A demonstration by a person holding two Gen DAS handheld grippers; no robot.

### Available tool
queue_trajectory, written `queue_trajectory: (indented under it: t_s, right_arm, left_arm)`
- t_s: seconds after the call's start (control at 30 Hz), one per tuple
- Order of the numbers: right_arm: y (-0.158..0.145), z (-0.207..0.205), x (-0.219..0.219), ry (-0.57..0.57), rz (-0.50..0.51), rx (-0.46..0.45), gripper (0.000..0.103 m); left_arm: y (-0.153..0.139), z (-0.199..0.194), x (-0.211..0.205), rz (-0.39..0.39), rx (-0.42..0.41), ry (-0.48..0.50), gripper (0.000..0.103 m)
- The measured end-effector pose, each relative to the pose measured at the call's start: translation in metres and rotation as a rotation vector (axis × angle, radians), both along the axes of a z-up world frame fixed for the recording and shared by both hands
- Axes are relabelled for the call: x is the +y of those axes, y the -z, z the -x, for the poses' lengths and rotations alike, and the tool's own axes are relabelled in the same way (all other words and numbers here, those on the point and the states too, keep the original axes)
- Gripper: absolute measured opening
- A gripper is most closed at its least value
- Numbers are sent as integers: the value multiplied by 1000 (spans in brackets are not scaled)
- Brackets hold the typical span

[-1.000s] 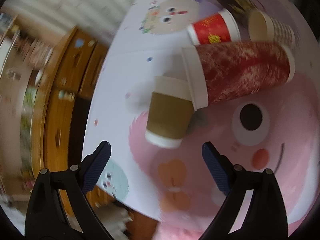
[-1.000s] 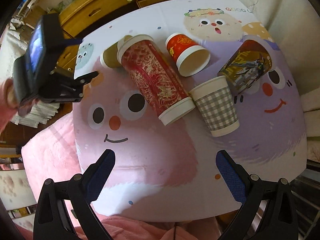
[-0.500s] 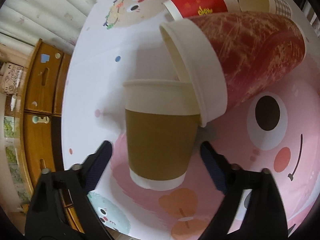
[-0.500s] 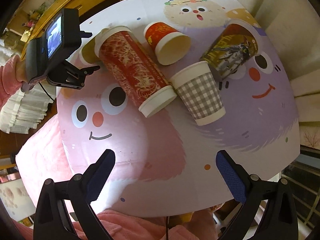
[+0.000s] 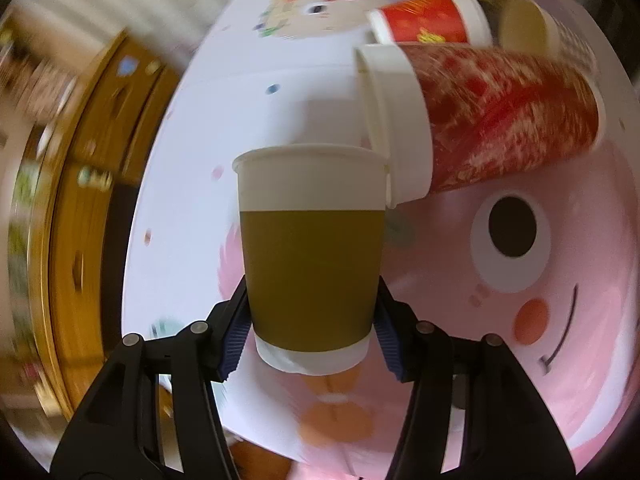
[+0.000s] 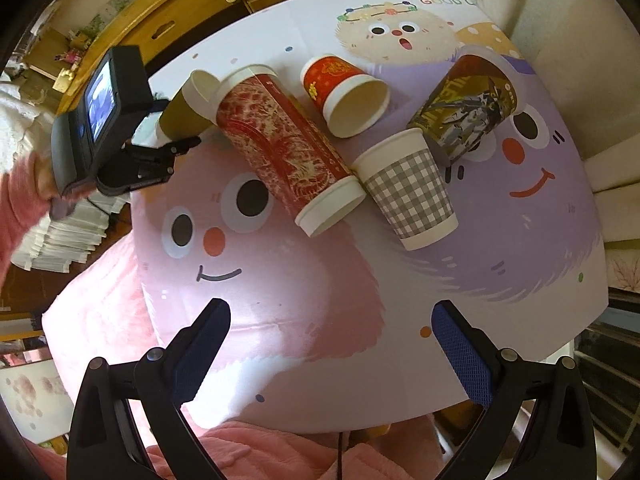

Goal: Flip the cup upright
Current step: 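Close the left gripper around the brown-sleeved cup's body and lift it, then carry the brown-sleeved cup with the left gripper toward the right tool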

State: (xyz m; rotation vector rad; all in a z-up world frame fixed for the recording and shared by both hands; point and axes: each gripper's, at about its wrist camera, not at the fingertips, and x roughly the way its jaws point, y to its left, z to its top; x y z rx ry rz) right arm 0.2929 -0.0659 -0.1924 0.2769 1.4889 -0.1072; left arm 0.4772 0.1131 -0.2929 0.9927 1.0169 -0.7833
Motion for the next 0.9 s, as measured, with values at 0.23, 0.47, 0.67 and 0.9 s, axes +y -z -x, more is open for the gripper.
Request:
queue_trajectory:
  t_s: [0.23,0.47,0.67,0.9]
  right_arm:
    - [-15,12,-17,46,-59,-33,102]
    - [-27,37,-62,151,-245,-61,99]
    - [-41,64,-112,174,-344,-110,98]
    - [-48,90,-169,139,-393,-91,98]
  left_arm:
    - [-21,16,18,117,50,-371,53]
    - [-60,85,36,312,95,-744,52]
    - [-86,156,12,420,126,-928,52]
    - [-87,236,-47,520,184,-1046,52]
